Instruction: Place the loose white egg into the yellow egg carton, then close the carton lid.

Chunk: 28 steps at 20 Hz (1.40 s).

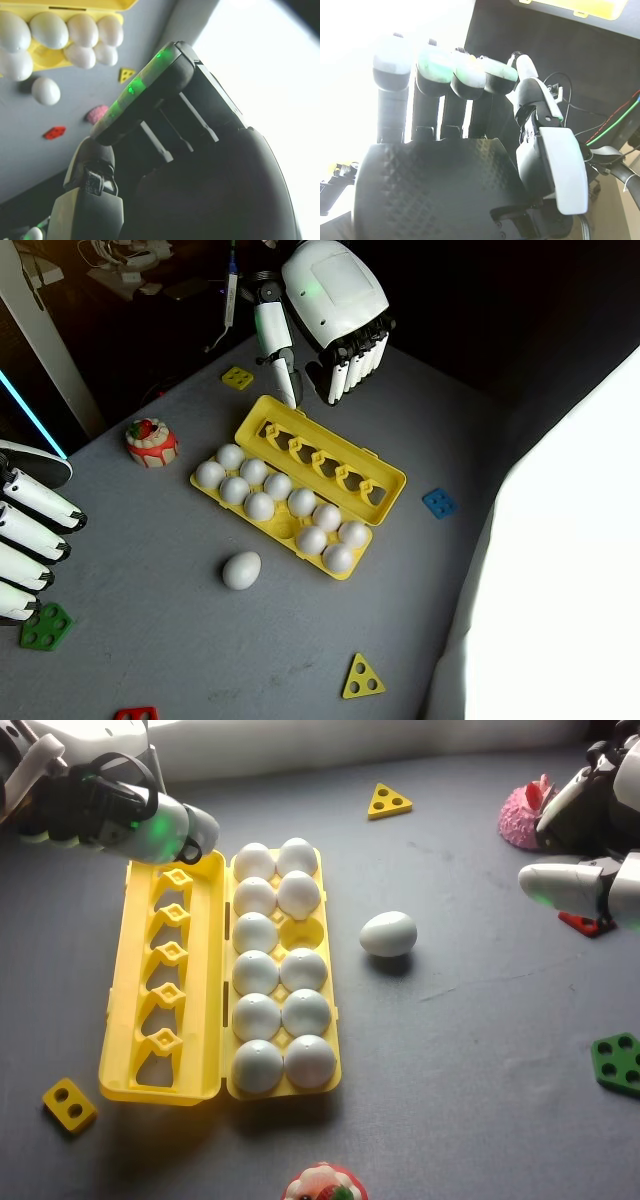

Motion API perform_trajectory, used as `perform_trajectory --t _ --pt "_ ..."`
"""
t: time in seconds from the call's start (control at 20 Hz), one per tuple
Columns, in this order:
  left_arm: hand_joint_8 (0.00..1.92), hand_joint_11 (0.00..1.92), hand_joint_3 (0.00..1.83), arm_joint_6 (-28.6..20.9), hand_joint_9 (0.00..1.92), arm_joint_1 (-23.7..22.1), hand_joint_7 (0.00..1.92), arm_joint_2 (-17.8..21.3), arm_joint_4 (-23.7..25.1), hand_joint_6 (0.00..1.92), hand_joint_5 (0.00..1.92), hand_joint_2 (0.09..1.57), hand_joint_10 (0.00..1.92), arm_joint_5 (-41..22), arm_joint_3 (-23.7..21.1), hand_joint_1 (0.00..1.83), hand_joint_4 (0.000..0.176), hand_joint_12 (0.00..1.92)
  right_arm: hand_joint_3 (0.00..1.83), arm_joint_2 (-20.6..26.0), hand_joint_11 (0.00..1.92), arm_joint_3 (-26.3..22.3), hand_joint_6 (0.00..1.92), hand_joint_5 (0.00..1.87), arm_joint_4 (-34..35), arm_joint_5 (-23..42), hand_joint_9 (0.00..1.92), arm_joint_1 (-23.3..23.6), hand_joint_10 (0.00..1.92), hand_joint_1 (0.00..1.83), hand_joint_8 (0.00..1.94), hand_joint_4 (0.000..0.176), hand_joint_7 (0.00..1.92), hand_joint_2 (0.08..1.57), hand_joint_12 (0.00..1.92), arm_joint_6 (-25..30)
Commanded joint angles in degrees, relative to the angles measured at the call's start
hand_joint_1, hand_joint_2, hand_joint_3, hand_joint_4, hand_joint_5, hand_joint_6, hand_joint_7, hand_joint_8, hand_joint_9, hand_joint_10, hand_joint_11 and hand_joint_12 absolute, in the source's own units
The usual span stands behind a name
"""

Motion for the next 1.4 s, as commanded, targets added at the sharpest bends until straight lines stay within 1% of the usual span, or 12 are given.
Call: perform_trajectory --t 0.0,0.05,0.1,0.2,0.4,0.6,0.7,0.85,1.0,1.1,1.25,1.35 --pt "0.03 0.0 0.45 0.14 0.02 -0.38 0.04 0.01 3.13 0.01 0.01 1.17 0.04 2.27 0.44 0.17 0.0 0.16 0.19 0.23 0.0 0.05 0.08 0.06 0.08 6.4 0.06 0.57 0.08 0.14 0.06 0.0 0.09 1.12 0.2 -0.38" --pt "0.01 0.0 0.26 0.14 0.02 -0.3 0.04 0.01 3.13 0.0 0.0 1.27 0.02 2.58 0.52 0.14 0.0 0.03 0.08 0.23 0.0 0.05 0.03 0.08 0.08 6.29 0.08 0.54 0.04 0.13 0.02 0.0 0.1 1.17 0.17 -0.41" --pt "0.0 0.0 0.06 0.14 0.04 -0.15 0.06 0.02 3.13 0.0 0.02 1.36 0.01 2.93 0.61 0.15 0.0 0.05 0.02 0.23 0.0 0.05 0.01 0.09 0.08 4.94 0.08 0.54 0.01 0.15 0.0 0.0 0.1 1.2 0.18 -0.57" --pt "0.0 0.0 0.02 0.14 0.03 -0.13 0.05 0.02 3.11 0.0 0.02 1.37 0.0 3.5 0.83 0.17 0.0 0.08 0.0 0.24 0.0 0.05 0.01 0.1 0.39 2.86 0.09 0.49 0.01 0.15 0.0 0.0 0.1 1.21 0.2 -1.41" --pt "0.0 0.0 0.01 0.14 0.06 0.11 0.07 0.01 1.35 0.01 0.05 1.37 0.01 4.39 1.08 0.22 0.0 0.22 0.0 -0.02 0.0 0.04 0.01 0.12 10.4 3.94 0.1 0.51 0.01 0.15 0.01 0.0 0.14 1.2 0.25 -9.8" --pt "0.0 0.0 0.0 0.16 0.07 2.34 0.08 0.05 -2.96 0.01 0.08 1.37 0.01 4.14 0.94 0.2 0.0 0.33 0.0 -2.58 0.0 0.07 0.0 0.1 24.1 5.98 0.1 0.65 0.0 0.16 0.0 0.0 0.14 1.17 0.23 -22.77" --pt "0.0 0.0 0.01 0.17 0.07 3.32 0.08 0.11 -4.01 0.01 0.09 1.38 0.0 3.93 0.67 0.19 0.0 0.36 0.0 -4.51 0.0 0.13 0.0 0.1 32.38 6.03 0.11 1.03 0.0 0.3 0.0 0.0 0.15 1.12 0.3 -29.8" --pt "0.01 0.0 0.01 0.18 0.09 4.54 0.09 0.13 -3.82 0.0 0.08 1.39 0.01 3.71 0.09 0.16 0.0 0.41 0.0 -9.89 0.0 2.13 0.0 0.1 49.19 6.01 0.13 2.93 0.0 0.55 0.0 0.0 0.17 1.06 0.33 -41.82" --pt "0.0 0.0 0.0 0.19 0.08 5.94 0.09 0.1 -3.09 0.01 0.06 1.38 0.01 3.69 -0.19 0.19 0.0 0.38 0.0 -14.57 0.0 5.37 0.01 0.12 60.55 5.96 0.14 3.72 0.0 0.93 0.0 0.011 0.16 1.06 0.32 -48.55" --pt "0.0 0.0 0.0 0.19 0.09 6.76 0.1 0.17 -3.09 0.01 0.07 1.37 0.01 3.78 0.05 0.21 0.0 0.37 0.0 -16.44 0.0 6.72 0.01 0.15 61.53 5.91 0.14 3.7 0.0 1.06 0.0 0.02 0.13 1.07 0.3 -49.14" --pt "0.0 0.0 0.0 0.19 0.07 7.18 0.08 0.16 -3.35 0.0 0.06 1.38 0.0 4.92 0.72 0.18 0.0 0.28 0.01 -18.63 0.0 8.29 0.02 0.21 63.74 5.23 0.15 3.62 0.01 1.08 0.01 0.018 0.16 1.11 0.33 -49.11" --pt "0.0 0.0 0.0 0.19 0.09 7.02 0.11 0.15 -3.33 0.01 0.09 1.38 0.01 5.33 1.05 0.2 0.0 0.37 0.01 -20.76 0.0 10.29 0.03 0.24 67.94 3.94 0.16 3.52 0.0 1.07 0.01 0.017 0.17 1.11 0.36 -49.12"
